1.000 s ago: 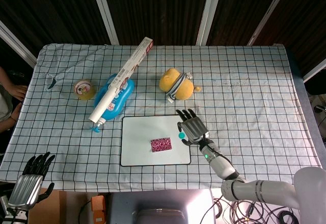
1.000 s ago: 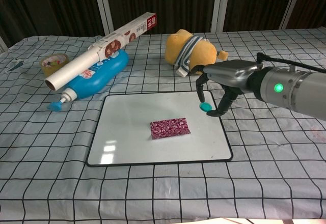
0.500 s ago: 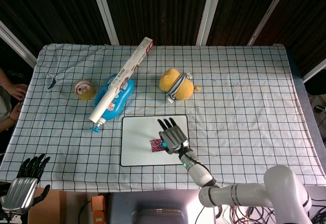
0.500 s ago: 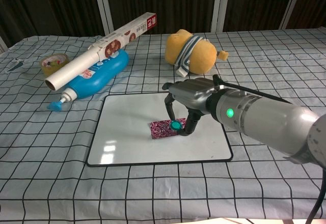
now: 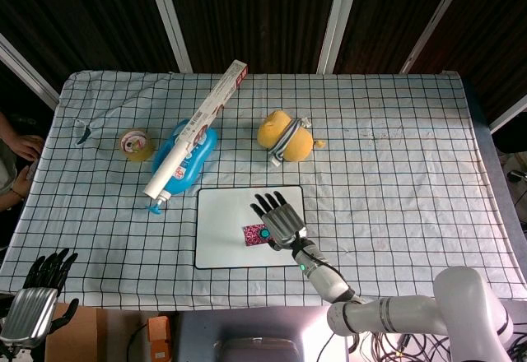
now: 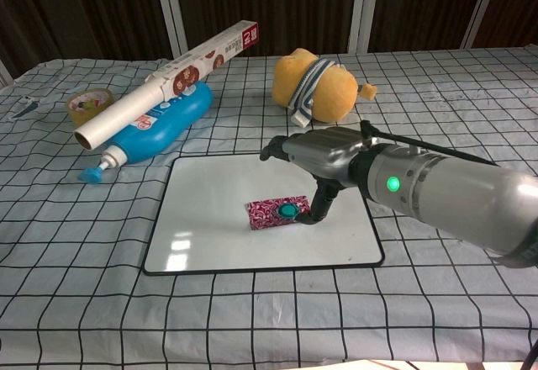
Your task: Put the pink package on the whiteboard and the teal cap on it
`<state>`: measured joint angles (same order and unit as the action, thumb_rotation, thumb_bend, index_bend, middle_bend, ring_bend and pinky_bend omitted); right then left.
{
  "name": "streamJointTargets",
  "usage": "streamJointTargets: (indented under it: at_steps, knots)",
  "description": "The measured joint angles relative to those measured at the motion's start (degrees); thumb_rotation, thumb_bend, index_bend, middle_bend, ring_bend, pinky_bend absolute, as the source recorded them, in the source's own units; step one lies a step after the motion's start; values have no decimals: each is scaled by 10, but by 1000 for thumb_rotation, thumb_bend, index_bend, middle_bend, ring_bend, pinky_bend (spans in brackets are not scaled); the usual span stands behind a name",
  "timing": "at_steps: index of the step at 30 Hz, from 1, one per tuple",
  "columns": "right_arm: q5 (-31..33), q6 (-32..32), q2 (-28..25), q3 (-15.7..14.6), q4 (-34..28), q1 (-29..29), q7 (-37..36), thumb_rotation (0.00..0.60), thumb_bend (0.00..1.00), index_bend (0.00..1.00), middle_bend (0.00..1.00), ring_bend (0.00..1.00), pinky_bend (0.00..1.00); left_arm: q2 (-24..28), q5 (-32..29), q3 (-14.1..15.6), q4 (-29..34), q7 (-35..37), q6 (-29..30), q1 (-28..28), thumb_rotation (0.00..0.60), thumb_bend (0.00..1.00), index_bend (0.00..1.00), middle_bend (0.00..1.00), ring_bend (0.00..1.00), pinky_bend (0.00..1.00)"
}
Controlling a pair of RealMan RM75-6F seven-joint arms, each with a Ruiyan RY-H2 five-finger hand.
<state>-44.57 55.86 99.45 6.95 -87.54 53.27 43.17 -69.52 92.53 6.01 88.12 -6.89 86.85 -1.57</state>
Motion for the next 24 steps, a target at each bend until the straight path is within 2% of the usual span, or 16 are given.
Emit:
streamJointTargets:
  at_steps: [3, 5, 7, 8, 11, 14, 16, 18, 24]
  knots:
    - [-59, 33, -34, -25, -32, -26, -16, 600, 219, 87, 0, 0, 0, 0, 3, -1, -9, 9, 13, -4, 600, 367, 0, 0, 0, 0]
    - [-117, 72, -69, -56, -58, -56, -31, 600, 219, 82, 0, 0, 0, -3, 3, -6, -19, 9, 28, -9, 600, 370, 0, 0, 0, 0]
    - [-174, 117, -109, -92, -78, -90, -49, 600, 219, 80, 0, 0, 0, -7, 4, -12, -30, 9, 45, -13, 600, 371, 0, 0, 0, 0]
    - [-221, 162, -141, -123, -89, -124, -66, 600, 219, 79, 0, 0, 0, -7, 4, -15, -35, 10, 51, -15, 600, 371, 0, 0, 0, 0]
    - [-293, 246, -196, -177, -102, -189, -98, 600, 219, 76, 0, 0, 0, -8, 6, -19, -41, 17, 59, -18, 600, 371, 0, 0, 0, 0]
    - [-337, 320, -247, -226, -106, -255, -131, 600, 219, 75, 0, 0, 0, -7, 8, -20, -43, 19, 61, -19, 600, 371, 0, 0, 0, 0]
    - [-351, 361, -262, -244, -93, -291, -152, 600, 219, 74, 0, 0, 0, -9, 9, -21, -49, 27, 63, -19, 600, 371, 0, 0, 0, 0]
    - [-361, 389, -267, -250, -73, -316, -183, 600, 219, 75, 0, 0, 0, -12, 8, -22, -58, 34, 62, -18, 600, 371, 0, 0, 0, 0]
    - [-388, 449, -269, -243, 19, -386, -369, 600, 219, 87, 0, 0, 0, -17, 32, -17, -62, 34, 63, -13, 600, 371, 0, 0, 0, 0]
